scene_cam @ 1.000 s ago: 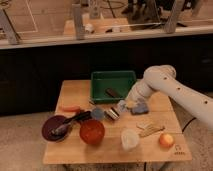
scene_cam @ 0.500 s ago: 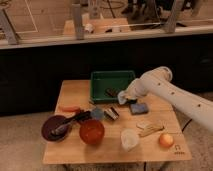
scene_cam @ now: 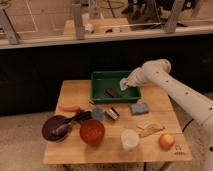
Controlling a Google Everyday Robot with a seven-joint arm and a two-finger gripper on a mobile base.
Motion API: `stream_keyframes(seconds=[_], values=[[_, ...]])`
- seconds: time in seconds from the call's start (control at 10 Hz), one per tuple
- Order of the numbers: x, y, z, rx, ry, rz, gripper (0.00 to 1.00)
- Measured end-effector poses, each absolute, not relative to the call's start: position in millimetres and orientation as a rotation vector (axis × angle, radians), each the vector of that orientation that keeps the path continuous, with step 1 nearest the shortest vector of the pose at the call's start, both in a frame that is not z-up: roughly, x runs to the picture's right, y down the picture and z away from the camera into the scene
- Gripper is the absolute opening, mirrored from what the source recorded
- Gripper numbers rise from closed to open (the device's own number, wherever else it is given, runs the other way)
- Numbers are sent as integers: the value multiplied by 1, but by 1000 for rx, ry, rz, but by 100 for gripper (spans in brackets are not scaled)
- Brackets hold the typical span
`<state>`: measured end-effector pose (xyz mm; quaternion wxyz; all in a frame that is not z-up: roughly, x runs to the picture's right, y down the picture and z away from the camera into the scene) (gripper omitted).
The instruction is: Place towel in tray
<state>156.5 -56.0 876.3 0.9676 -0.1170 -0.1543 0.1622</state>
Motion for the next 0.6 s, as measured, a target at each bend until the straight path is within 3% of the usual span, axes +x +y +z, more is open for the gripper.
stream_keyframes(seconds=[0.3, 0.6], values=[[168, -73, 906, -301, -317, 359, 46], [177, -61, 919, -337, -325, 387, 74]])
